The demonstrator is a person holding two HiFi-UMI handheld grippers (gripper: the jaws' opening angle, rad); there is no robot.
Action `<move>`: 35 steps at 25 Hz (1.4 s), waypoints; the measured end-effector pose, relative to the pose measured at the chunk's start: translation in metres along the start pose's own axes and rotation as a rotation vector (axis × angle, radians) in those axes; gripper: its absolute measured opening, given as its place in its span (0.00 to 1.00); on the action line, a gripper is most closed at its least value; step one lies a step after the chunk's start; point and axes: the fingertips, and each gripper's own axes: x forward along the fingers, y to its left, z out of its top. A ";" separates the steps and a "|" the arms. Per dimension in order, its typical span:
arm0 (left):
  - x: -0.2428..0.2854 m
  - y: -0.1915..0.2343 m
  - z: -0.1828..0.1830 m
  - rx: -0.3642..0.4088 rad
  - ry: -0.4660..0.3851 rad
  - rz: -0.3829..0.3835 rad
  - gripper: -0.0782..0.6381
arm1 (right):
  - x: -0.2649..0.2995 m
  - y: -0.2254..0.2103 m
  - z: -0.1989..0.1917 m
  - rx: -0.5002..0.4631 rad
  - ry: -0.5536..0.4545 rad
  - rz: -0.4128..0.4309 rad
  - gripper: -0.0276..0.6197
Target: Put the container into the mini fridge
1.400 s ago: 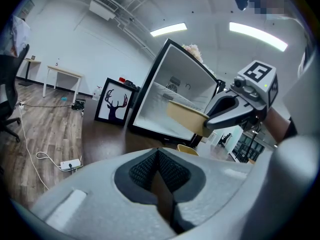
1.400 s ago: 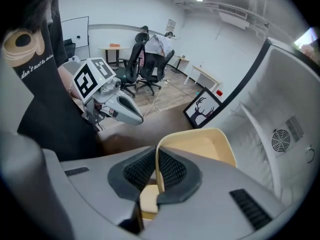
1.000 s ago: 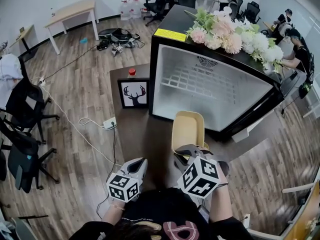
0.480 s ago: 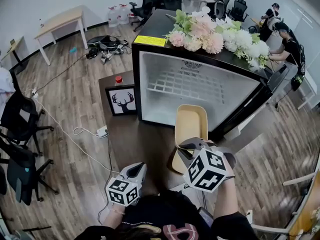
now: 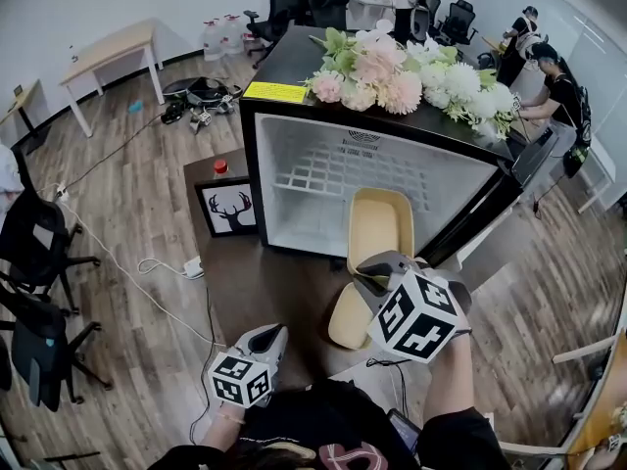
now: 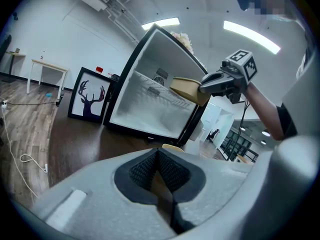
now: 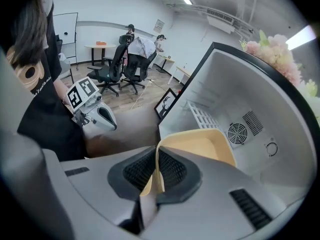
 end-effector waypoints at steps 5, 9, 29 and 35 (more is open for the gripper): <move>0.006 0.002 0.006 0.006 -0.004 0.000 0.12 | -0.006 -0.025 -0.002 0.005 0.001 -0.015 0.08; 0.008 0.003 0.010 0.004 -0.001 -0.004 0.12 | -0.004 -0.042 -0.007 0.032 0.017 -0.015 0.08; 0.013 0.015 0.012 0.003 0.023 0.032 0.12 | 0.023 -0.114 -0.030 0.086 0.063 0.008 0.08; 0.016 0.022 0.014 0.006 0.023 0.058 0.12 | 0.028 -0.129 -0.038 0.106 0.066 0.015 0.08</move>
